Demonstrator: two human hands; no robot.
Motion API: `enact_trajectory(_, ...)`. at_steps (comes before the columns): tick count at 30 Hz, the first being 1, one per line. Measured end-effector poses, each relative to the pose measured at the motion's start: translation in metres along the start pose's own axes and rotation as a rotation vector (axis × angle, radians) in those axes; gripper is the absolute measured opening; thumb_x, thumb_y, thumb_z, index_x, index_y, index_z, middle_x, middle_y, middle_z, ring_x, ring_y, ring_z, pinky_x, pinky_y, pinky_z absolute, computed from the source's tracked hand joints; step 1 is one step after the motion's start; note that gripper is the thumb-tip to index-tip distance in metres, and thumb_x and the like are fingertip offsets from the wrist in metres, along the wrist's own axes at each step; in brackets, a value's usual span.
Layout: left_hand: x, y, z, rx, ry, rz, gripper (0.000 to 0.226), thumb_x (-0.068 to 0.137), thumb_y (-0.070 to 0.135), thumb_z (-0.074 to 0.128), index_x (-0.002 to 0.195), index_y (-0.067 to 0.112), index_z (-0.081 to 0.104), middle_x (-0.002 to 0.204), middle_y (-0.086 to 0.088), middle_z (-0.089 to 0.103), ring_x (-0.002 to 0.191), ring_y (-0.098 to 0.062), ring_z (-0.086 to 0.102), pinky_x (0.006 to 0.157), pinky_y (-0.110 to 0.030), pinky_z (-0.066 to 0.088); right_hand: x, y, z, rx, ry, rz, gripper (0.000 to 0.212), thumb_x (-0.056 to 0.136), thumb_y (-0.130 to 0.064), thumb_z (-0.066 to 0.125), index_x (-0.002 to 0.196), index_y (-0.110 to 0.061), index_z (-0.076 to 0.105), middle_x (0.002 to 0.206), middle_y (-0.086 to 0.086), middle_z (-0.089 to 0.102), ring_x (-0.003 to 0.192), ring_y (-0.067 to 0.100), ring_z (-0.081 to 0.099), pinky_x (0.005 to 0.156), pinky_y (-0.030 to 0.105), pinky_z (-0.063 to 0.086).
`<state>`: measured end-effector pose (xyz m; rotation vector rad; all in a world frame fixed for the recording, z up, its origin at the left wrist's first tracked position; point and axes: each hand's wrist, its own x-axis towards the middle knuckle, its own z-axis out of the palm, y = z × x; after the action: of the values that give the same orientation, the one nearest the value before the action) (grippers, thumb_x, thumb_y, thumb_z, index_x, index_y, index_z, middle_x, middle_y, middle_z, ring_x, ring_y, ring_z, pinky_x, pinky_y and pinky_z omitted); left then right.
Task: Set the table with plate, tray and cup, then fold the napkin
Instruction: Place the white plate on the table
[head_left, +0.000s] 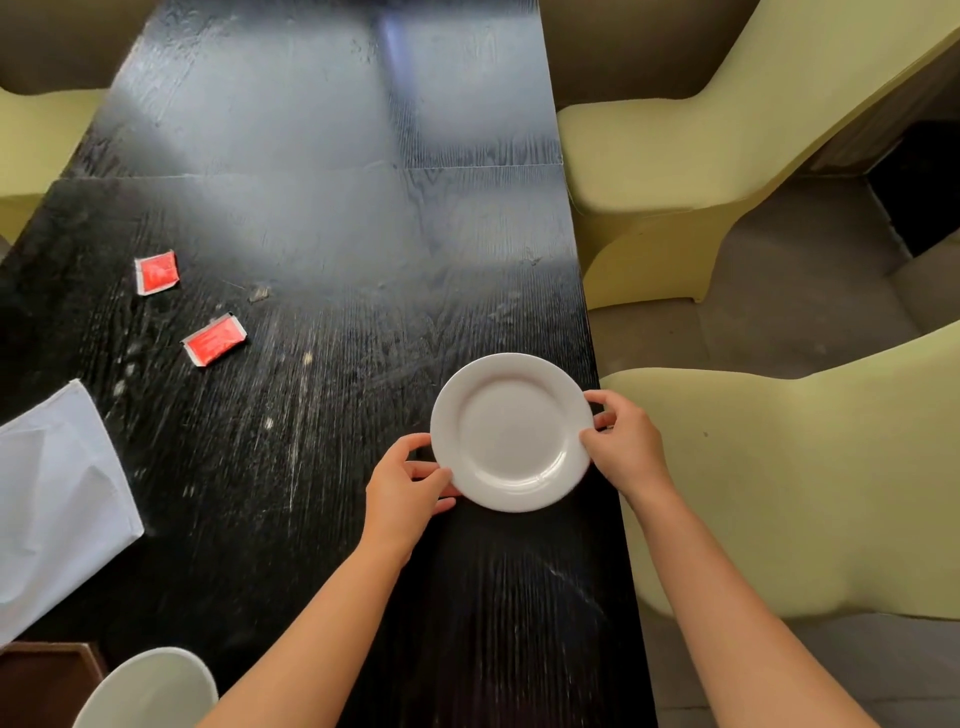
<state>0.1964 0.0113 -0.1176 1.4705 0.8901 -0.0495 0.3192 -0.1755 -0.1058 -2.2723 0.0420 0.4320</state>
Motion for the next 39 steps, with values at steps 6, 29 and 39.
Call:
enact_trajectory(6,0.002,0.004,0.0,0.039,-0.024,-0.013,0.035,0.081,0.002,0.064,0.105,0.025,0.056,0.082,-0.008,0.072,0.072,-0.015,0.072,0.058,-0.022,0.054,0.003,-0.002,-0.002,-0.005,0.019,0.017,0.043,0.075,0.003,0.054,0.112,-0.017,0.063,0.082,0.003,0.057,0.078,0.021,0.053,0.071,0.028,0.041)
enact_trajectory(29,-0.123,0.079,-0.107,1.114,0.106,0.458,0.043,0.087,0.044,0.051,0.125,0.023,0.052,0.109,0.003,0.064,0.096,-0.015,0.062,0.085,-0.033,0.049,-0.134,-0.115,0.021,-0.56,-0.238,-0.523,0.037,0.088,-0.029,0.051,0.124,-0.02,0.052,0.116,0.005,0.057,0.107,0.026,0.051,0.084,0.035,0.042)
enact_trajectory(39,-0.238,0.06,-0.239,1.316,0.436,0.471,0.047,0.086,0.048,0.046,0.122,0.019,0.054,0.112,-0.001,0.063,0.103,-0.022,0.058,0.099,-0.038,0.036,-0.251,-0.215,0.089,-0.582,-0.213,-1.038,0.033,0.088,-0.035,0.05,0.114,-0.016,0.055,0.109,0.006,0.056,0.1,0.027,0.053,0.078,0.035,0.04)
